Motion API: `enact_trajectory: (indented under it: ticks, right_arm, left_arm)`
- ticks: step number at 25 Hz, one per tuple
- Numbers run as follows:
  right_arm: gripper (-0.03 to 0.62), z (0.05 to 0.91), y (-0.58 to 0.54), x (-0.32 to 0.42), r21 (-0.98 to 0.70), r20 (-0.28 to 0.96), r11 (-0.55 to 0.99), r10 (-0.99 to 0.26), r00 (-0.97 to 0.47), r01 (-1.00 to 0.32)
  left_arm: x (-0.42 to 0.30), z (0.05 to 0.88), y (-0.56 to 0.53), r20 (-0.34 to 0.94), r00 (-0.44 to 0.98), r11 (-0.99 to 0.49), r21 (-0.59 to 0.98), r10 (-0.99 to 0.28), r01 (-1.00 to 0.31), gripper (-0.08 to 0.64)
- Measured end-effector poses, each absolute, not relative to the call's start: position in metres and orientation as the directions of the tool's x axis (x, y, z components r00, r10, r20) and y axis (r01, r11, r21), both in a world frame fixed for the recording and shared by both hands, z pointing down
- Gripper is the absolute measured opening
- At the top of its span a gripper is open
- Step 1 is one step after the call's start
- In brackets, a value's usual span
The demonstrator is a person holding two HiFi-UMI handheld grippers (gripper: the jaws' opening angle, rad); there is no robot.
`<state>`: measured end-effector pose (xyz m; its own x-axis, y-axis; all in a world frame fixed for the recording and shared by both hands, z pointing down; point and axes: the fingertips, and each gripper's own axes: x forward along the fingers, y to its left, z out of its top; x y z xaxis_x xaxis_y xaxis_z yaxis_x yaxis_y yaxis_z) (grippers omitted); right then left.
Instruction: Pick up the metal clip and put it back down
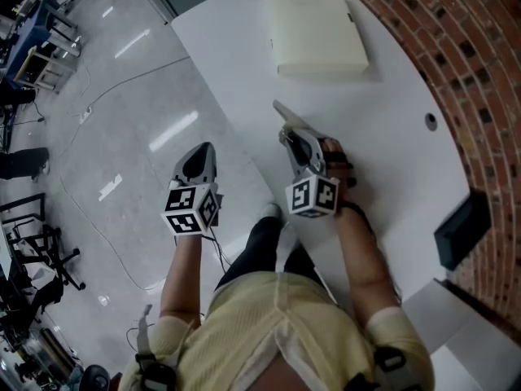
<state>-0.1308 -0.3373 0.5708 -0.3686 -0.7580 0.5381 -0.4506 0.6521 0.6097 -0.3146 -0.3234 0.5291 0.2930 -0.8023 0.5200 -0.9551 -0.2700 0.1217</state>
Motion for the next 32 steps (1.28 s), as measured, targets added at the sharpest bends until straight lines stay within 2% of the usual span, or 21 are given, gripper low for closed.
enact_trajectory:
  ticks: [11, 24, 32]
  right_arm:
    - [0.071, 0.549, -0.321, -0.128, 0.584, 0.545, 0.653, -0.755, -0.364, -0.482]
    - [0.071, 0.523, -0.289, -0.103, 0.494, 0.539, 0.647, -0.752, -0.379, -0.581]
    - [0.035, 0.496, -0.270, -0.095, 0.455, 0.512, 0.624, -0.767, -0.387, -0.635]
  left_arm:
    - [-0.312, 0.520, -0.304, 0.514, 0.304, -0.279, 0.129, -0.802, -0.952, 0.009]
    - [-0.297, 0.495, -0.265, 0.486, 0.305, -0.267, 0.147, -0.819, -0.952, 0.009]
    - [-0.294, 0.474, -0.243, 0.458, 0.300, -0.269, 0.135, -0.837, -0.954, 0.011]
